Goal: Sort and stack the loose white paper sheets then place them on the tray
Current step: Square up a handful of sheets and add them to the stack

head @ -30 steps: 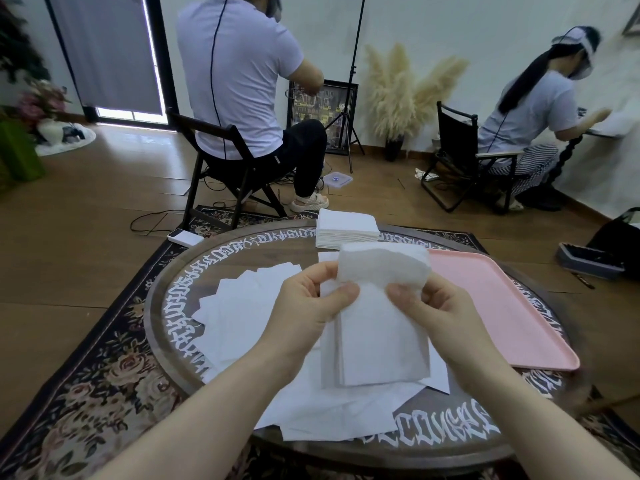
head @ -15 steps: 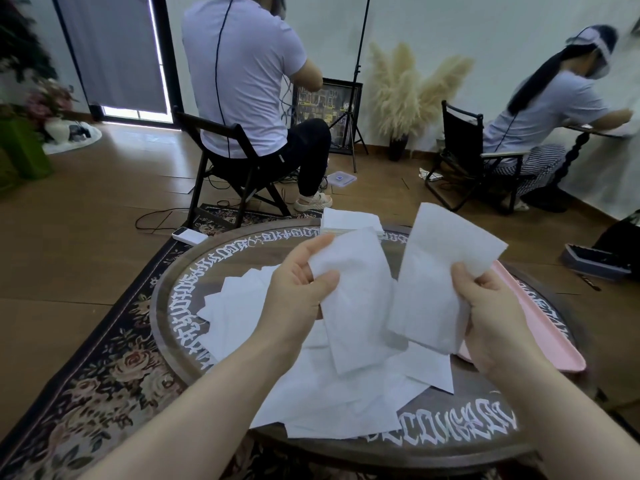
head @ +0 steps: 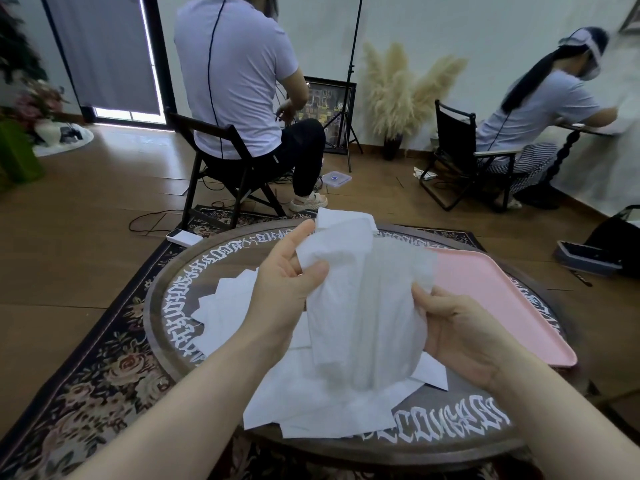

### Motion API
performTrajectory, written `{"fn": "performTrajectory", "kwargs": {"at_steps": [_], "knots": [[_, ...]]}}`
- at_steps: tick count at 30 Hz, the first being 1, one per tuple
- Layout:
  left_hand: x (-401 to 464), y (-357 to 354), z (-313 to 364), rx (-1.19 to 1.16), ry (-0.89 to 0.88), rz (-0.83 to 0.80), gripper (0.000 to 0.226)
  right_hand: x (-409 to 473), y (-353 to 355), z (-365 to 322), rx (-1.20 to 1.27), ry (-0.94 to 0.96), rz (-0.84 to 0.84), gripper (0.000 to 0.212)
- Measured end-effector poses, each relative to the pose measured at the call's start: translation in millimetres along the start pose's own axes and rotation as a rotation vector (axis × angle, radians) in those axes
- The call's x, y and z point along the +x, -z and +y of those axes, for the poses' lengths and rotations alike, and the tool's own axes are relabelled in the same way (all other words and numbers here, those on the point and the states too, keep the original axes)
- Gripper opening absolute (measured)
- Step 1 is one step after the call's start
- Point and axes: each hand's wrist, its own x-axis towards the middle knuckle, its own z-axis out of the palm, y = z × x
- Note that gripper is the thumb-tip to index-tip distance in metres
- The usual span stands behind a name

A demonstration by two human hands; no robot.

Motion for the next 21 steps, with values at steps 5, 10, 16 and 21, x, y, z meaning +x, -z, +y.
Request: {"fn": "performTrajectory", "kwargs": {"at_steps": [5,10,16,21], "knots": [[1.9,2.2,4.6,0.022,0.03,-0.038,0.06,2.7,-2.5,2.2,0.048,-0.082,-0.09,0.034],[-0.3,3.1,5.1,0.134,0.052,-0.121,0.055,6.1,-9.6,-1.3,0.085,0.111,-0.009,0.041],[1.4,6.2,10.0,0.247,-0.061,0.145,0.034,-0.6,-4.5,-12.5,0.007,0.306,0.02,0.048],[7.7,18.1,5.2,0.34,-0.044,0.408,0.035,-13.7,3.1,-18.8,0.032,0.247,-0.084,0.043]]}}
